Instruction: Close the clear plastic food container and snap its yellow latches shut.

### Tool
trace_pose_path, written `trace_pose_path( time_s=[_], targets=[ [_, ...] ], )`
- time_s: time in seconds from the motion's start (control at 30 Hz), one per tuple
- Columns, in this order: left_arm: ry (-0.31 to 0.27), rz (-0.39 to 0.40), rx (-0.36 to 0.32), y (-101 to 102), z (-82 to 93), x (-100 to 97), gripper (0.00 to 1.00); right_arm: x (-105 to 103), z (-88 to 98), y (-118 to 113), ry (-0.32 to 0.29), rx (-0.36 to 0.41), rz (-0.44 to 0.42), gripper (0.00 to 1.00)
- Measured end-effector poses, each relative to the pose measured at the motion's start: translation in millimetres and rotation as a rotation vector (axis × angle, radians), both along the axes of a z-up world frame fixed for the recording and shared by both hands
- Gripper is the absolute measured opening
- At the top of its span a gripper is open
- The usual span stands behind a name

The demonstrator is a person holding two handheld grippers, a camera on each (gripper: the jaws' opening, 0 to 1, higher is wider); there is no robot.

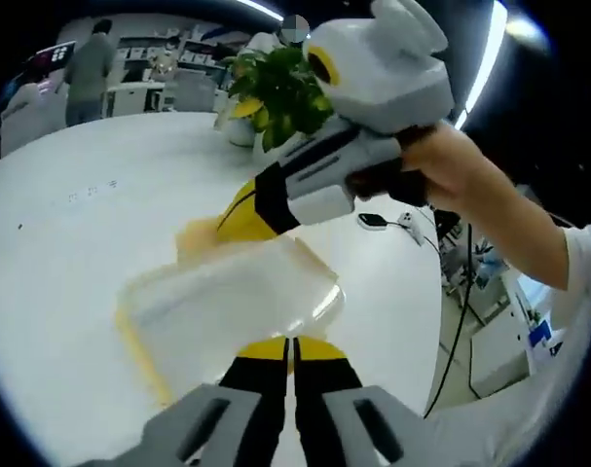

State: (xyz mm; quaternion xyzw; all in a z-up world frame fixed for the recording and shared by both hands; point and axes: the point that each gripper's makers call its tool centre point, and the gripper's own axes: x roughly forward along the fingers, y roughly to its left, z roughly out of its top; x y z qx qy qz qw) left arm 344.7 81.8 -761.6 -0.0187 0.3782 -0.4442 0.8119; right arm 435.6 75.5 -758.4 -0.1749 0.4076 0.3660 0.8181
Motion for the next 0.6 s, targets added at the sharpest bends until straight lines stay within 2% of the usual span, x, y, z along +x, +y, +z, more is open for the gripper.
trace_pose_path(
  time_s=[0.07, 0.13, 0.27, 0.33, 0.47, 0.53, 0.6],
  targets=[
    [-0.031, 0.005, 0.009, 0, 0.4, 2.5, 0.00, 4, -2.2, -2, -0.014, -0.008, -0.009, 0.00],
    [-0.036, -0.010, 0.029, -1, 0.5, 2.1, 0.00, 12, -5.1, -6, -0.033, -0.029, -0.014, 0.00],
    [-0.072, -0.055, 0.068, -2, 0.0, 2.2, 0.00, 10, -17.5, -8, -0.011, -0.057, -0.001, 0.00],
    [-0.087, -0.073, 0.085, -2, -0.3, 2.1, 0.00, 13, -18.2, -9, -0.036, -0.062, 0.000, 0.00],
    [-0.136, -0.116, 0.118, -3, -0.4, 3.0, 0.00, 14, -17.4, -8, -0.010, -0.060, 0.003, 0.00],
    [-0.157, -0.146, 0.140, -4, -0.6, 3.4, 0.00, 12, -11.3, -1, -0.009, -0.035, 0.043, 0.01],
    [-0.184, -0.187, 0.167, -4, -0.8, 3.8, 0.00, 8, -4.4, 8, 0.010, -0.033, 0.124, 0.10]
  ],
)
